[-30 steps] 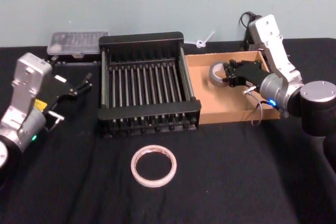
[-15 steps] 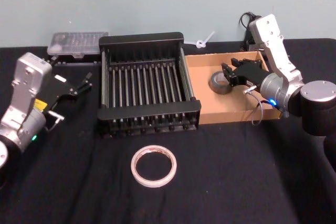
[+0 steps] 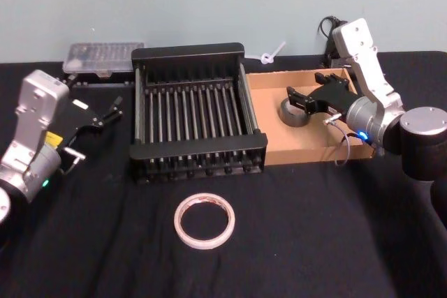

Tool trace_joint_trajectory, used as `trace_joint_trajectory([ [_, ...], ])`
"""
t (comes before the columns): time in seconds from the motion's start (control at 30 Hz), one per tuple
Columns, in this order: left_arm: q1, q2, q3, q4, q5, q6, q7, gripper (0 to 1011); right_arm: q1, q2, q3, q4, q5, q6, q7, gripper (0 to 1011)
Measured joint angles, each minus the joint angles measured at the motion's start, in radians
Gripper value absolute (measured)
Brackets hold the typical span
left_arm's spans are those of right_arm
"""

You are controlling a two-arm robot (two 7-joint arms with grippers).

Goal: Pick up the white tape and place it into the black box , Pick up the silver tape and place it into the brown box.

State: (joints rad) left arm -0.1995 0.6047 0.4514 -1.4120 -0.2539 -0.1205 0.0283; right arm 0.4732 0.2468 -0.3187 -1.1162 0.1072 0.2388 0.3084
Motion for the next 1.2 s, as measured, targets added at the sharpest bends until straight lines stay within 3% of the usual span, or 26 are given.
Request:
trace_joint_trajectory([
  [0.33,0.0,0.0,0.0,0.0,0.0,0.0,0.0,1001,0.0,0.0,0.0,0.0,0.001,0.0,0.0,997],
  [0.9,0.0,0.0,0.0,0.0,0.0,0.0,0.0,1001,0.0,0.0,0.0,0.0,0.001,0.0,0.0,1000],
  [1.2,0.0,0.0,0.0,0.0,0.0,0.0,0.0,1001,-0.04,0.021,0.017,-0.071,0.015,-0.015,0.023,1000],
])
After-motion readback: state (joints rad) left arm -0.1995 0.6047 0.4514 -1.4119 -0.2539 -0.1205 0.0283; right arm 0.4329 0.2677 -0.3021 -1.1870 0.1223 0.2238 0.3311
